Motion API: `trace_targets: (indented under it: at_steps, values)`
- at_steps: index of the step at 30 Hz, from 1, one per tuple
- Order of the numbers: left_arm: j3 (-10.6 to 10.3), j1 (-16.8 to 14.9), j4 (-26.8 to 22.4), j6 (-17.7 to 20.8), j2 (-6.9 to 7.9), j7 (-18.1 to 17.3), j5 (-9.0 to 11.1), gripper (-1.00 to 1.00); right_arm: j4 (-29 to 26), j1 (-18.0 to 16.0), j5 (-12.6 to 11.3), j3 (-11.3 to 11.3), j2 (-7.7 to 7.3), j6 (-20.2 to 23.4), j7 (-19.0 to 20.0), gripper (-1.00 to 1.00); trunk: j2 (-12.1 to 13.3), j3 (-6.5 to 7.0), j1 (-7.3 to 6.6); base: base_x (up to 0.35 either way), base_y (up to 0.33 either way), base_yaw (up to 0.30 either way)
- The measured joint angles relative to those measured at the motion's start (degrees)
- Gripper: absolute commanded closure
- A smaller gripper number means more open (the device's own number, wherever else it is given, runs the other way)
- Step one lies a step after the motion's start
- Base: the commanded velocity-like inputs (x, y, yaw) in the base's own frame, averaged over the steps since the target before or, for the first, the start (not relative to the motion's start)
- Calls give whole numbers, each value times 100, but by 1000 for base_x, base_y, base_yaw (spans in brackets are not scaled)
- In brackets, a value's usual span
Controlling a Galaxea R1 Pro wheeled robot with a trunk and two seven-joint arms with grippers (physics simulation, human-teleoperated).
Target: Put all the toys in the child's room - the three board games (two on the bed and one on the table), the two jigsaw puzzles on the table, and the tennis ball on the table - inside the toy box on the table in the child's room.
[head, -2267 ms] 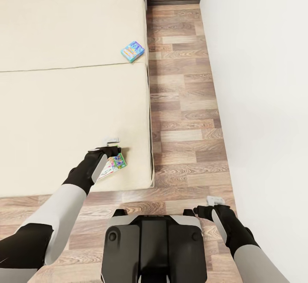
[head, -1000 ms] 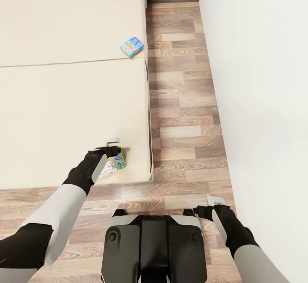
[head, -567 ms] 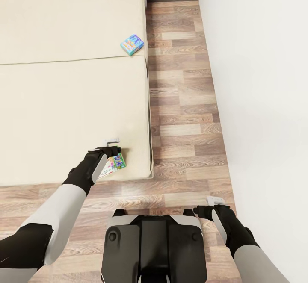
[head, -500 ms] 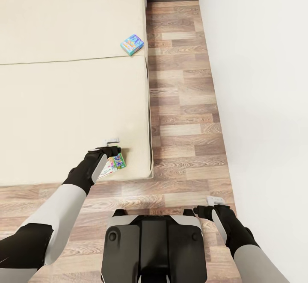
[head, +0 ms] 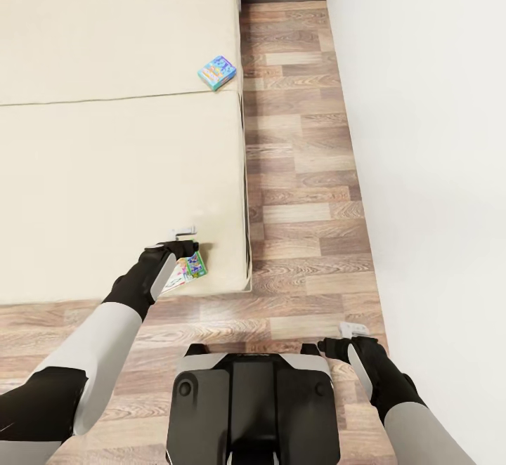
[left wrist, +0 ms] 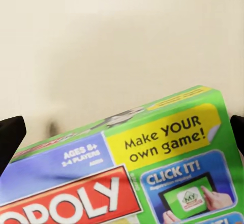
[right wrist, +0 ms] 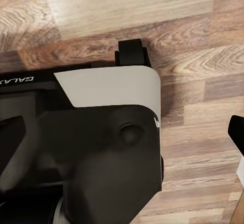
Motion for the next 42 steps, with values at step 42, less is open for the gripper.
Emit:
trace_targets:
  at_steps: [42]
  values:
    - [9, 1, 0, -9, 0, 1, -1, -100, 0, 0, 8, 1, 4, 0, 0, -100, 0, 0, 0, -34, 0, 0]
